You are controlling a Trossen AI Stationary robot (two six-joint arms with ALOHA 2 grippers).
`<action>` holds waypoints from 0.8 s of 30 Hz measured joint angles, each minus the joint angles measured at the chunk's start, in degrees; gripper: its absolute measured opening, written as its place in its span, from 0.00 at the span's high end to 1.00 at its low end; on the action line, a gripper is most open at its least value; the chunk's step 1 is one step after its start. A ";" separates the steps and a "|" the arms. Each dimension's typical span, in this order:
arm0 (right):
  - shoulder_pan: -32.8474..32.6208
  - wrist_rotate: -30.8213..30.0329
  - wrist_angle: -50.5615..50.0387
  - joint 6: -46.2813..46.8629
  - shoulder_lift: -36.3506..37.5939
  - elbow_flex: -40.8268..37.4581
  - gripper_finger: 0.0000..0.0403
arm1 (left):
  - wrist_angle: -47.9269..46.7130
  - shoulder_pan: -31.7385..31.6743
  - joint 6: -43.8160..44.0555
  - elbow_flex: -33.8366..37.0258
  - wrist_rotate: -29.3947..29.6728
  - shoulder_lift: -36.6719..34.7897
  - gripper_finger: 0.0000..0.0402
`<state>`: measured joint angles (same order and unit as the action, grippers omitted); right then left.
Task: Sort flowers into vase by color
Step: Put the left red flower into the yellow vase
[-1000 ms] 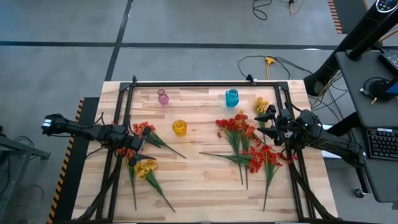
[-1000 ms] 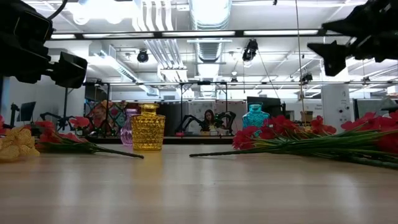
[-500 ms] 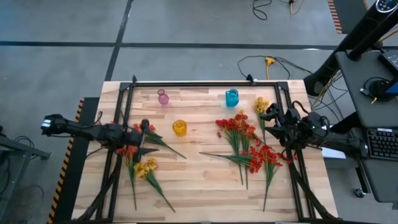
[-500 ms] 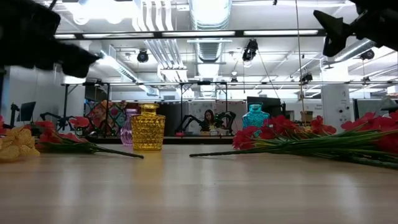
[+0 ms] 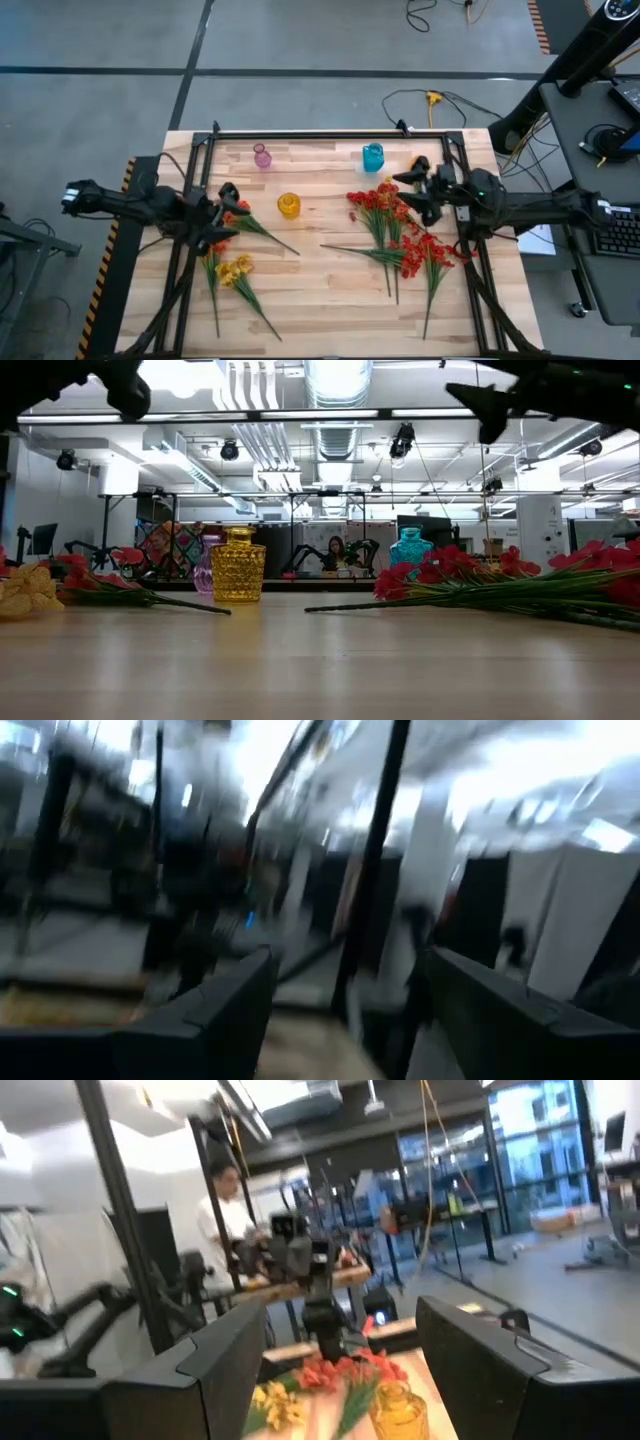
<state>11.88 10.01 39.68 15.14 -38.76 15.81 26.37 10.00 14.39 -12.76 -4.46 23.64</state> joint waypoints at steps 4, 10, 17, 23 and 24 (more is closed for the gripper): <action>-0.22 0.91 -9.05 -0.12 -3.85 5.69 0.38 | -24.54 0.02 -0.13 -9.91 0.01 2.78 0.39; -1.26 -5.58 -48.75 6.29 -7.23 20.39 0.38 | -59.40 0.50 14.64 -22.04 7.28 7.26 0.39; -4.90 -5.09 -77.55 15.70 -9.38 31.37 0.38 | -52.27 4.98 24.81 -21.48 -7.91 8.89 0.39; -6.62 -5.52 -82.33 15.77 -9.46 33.66 0.38 | -48.43 10.03 19.53 -21.28 -2.94 9.46 0.39; -6.62 -5.56 -81.81 15.77 -9.48 33.66 0.38 | -47.27 10.05 20.09 -21.28 -1.28 9.77 0.39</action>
<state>5.26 4.46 -42.13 30.92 -48.25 49.47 -20.90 20.05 34.48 -34.04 -5.74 33.41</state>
